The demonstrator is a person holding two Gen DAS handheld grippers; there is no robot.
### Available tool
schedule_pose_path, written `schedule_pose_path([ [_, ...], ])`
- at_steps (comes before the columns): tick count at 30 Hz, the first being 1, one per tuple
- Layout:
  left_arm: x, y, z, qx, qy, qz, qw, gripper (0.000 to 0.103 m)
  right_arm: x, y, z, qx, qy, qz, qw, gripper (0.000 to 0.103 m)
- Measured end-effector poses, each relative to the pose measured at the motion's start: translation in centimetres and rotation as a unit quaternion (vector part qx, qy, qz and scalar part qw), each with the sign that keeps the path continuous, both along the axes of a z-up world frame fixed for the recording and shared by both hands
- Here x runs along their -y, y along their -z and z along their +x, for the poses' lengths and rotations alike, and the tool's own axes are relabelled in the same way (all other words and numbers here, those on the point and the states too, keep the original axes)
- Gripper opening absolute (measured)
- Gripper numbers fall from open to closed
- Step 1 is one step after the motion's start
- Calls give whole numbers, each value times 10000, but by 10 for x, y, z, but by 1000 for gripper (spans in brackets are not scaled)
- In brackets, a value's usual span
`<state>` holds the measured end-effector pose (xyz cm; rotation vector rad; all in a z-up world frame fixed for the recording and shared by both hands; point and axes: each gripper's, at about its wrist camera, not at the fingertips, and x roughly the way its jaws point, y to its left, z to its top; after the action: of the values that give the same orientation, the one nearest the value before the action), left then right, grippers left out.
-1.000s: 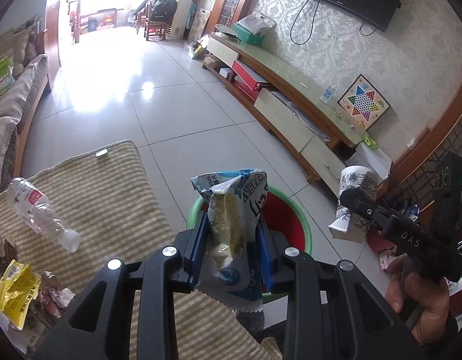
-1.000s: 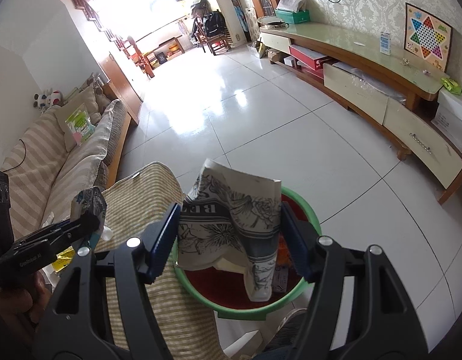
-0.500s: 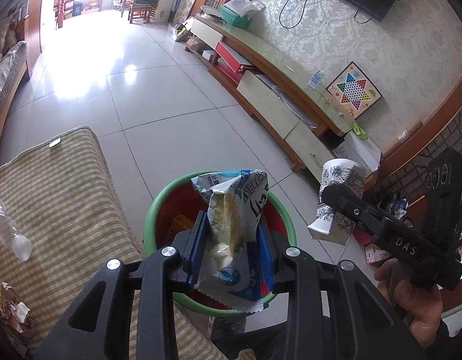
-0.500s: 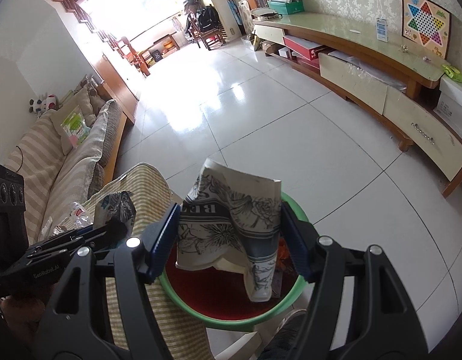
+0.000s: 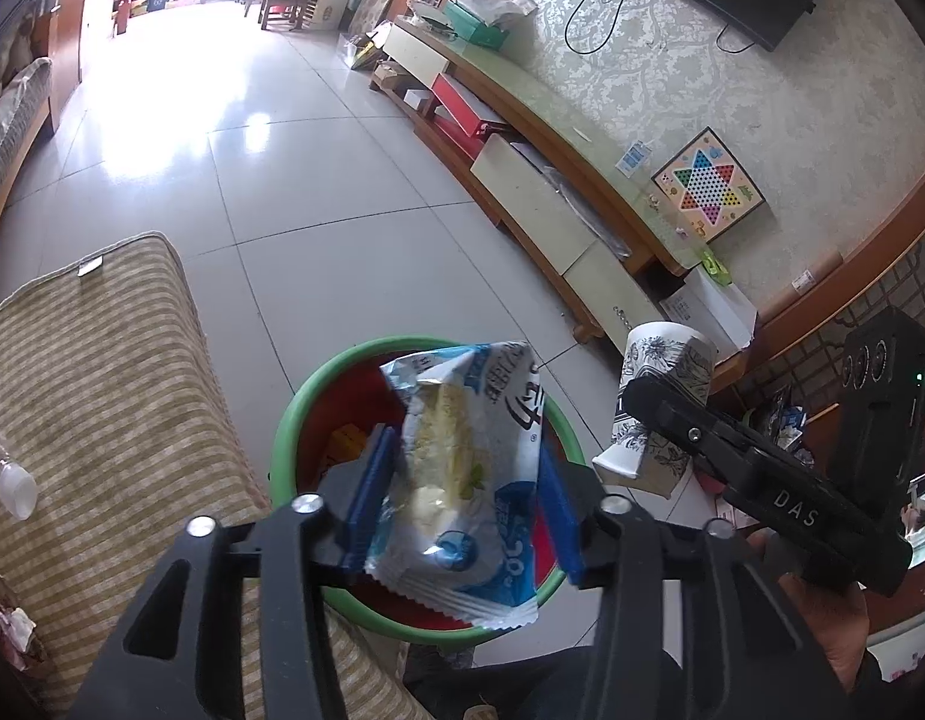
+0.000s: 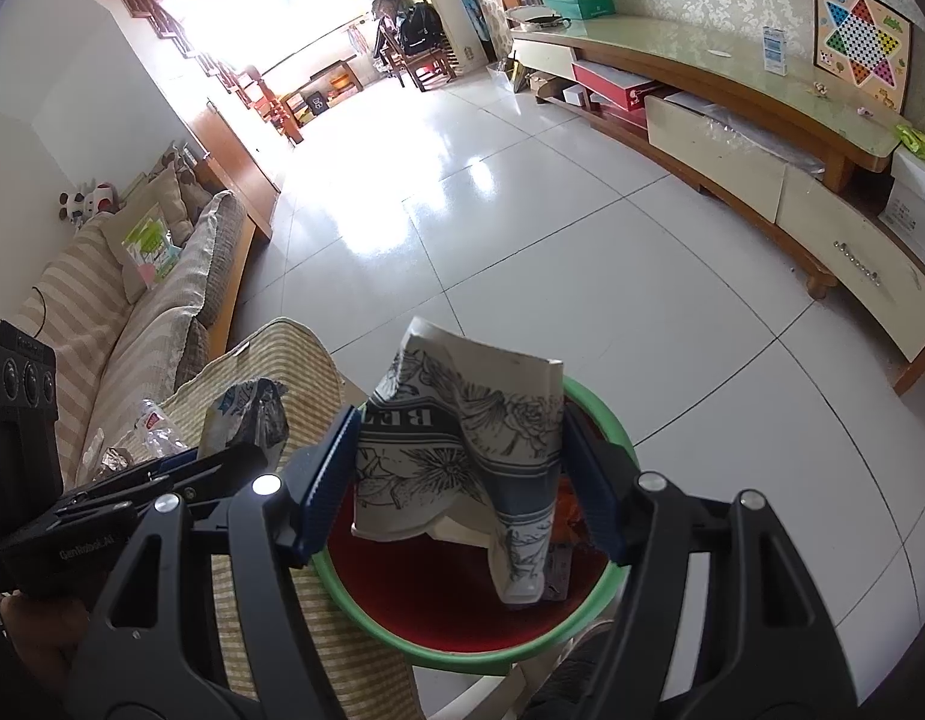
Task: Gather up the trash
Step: 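Carry both wrappers over the red bin and open both tools to drop them, then move both tools back over the table toward the bottle and foil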
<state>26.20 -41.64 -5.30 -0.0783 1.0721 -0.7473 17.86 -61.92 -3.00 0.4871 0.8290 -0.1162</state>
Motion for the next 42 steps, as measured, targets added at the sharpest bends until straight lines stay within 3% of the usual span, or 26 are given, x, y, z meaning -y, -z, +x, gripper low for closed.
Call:
schedule_pose_path([
  [2,-1,-2,0,75,-45,-43,10000,77,0,0,1,-2,-1,2,10000,65],
  [6,-7,-3,4,-6,-123,-183,9998,88,0,1,1,-2,-1,2,10000,65],
  [12,-19,-3,6,-23,-289,-299,9991,88,-2,3,6,-22,-75,-22,10000,68],
  [14,-22,-6,5,11,-345,-305,9989,88,-6,3,8,-39,-129,-88,9999,94],
  [15,-24,-6,4,20,-372,-307,9988,88,-9,1,9,-17,-138,-172,9998,98],
  [25,-59,-14,4,70,-655,-359,9972,89,-33,-5,12,-50,-288,-312,9991,99],
  [27,-68,-17,1,124,-702,-343,9969,94,-39,-7,12,-65,-295,-332,9990,99],
  [31,-88,-28,-2,223,-867,-343,9954,95,-54,-10,13,-199,-282,-340,9988,99],
  [42,-169,-53,-27,365,-1288,-395,9902,95,-116,-34,12,-42,-640,-457,9969,99],
])
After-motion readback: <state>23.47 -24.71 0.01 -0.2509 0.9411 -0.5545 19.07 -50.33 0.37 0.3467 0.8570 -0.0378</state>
